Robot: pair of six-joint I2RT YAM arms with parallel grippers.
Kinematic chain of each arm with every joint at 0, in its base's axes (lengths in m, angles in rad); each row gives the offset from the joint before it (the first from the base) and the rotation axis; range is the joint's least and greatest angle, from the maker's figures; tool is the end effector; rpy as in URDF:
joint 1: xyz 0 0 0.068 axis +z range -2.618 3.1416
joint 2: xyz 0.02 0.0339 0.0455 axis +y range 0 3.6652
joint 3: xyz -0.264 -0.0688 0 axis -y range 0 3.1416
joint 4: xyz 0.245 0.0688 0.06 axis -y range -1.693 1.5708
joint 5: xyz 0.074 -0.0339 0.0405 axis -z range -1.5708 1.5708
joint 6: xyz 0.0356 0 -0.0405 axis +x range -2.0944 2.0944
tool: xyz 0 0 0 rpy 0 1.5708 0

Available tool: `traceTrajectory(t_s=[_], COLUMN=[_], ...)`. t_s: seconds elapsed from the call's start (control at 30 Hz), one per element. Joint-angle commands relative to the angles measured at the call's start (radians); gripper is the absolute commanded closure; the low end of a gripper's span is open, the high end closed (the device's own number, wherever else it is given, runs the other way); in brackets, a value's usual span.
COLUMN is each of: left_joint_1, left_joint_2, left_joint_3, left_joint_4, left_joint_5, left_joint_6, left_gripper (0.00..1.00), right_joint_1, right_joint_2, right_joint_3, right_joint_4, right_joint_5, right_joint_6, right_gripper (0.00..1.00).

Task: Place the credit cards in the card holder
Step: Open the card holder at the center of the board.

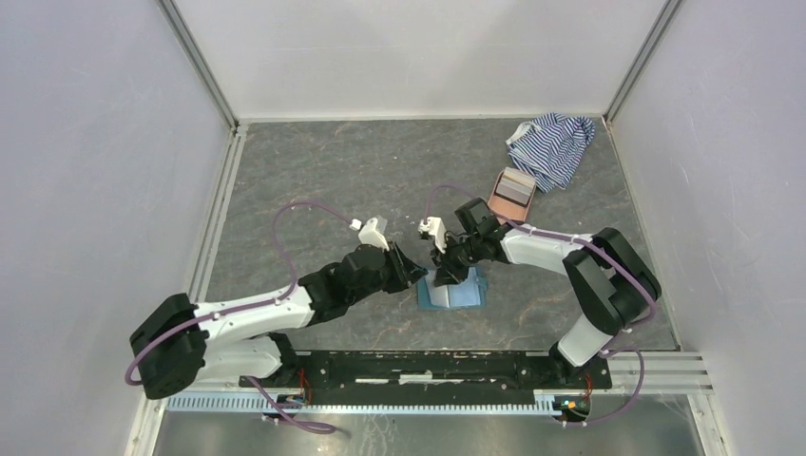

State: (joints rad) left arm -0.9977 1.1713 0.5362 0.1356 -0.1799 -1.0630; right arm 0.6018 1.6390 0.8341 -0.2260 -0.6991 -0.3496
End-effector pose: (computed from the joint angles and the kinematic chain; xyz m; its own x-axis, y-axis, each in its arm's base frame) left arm 0.1387 -0.2031 0.2074 -0.7742 -0.3858 -0.5017 0.1336 0.6753 -0.7254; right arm 0.2369 0.1905 0.1550 -0.4225 -0.6082 -0.6720 -0.9055 0.2505 0.3425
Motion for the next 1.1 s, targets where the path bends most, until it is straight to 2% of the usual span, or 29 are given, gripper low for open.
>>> traceTrajectory(t_s=[0.0, 0.17, 0.23, 0.3, 0.37, 0.87, 1.0, 1.07], left_joint_1=[0.005, 0.005, 0.004, 0.004, 0.004, 0.005, 0.005, 0.005], left_joint_2=[-0.057, 0.016, 0.064, 0.105, 0.134, 0.388, 0.412, 0.43], left_joint_3=[0.008, 0.001, -0.001, -0.013, -0.037, -0.022, -0.042, -0.04], left_joint_4=[0.109, 0.256, 0.286, 0.311, 0.337, 0.371, 0.363, 0.363], left_joint_5=[0.064, 0.209, 0.243, 0.253, 0.238, 0.2, 0.183, 0.183], left_joint_6=[0.14, 0.168, 0.155, 0.138, 0.121, 0.156, 0.158, 0.161], left_gripper=[0.72, 0.76, 0.83, 0.93, 0.98, 0.98, 0.98, 0.98], right_joint_1=[0.01, 0.011, 0.012, 0.009, 0.006, -0.02, -0.048, -0.068], right_joint_2=[0.034, 0.059, 0.06, 0.063, 0.064, 0.055, 0.002, -0.04], right_joint_3=[0.045, 0.071, 0.075, 0.077, 0.079, 0.083, 0.109, 0.127], right_joint_4=[0.024, 0.012, 0.007, 0.001, -0.004, -0.024, -0.054, -0.084], right_joint_5=[0.014, -0.036, -0.052, -0.056, -0.06, -0.068, -0.074, -0.08], right_joint_6=[0.034, 0.032, 0.032, 0.029, 0.027, 0.01, -0.029, -0.066], right_gripper=[0.76, 0.74, 0.74, 0.73, 0.73, 0.71, 0.7, 0.66])
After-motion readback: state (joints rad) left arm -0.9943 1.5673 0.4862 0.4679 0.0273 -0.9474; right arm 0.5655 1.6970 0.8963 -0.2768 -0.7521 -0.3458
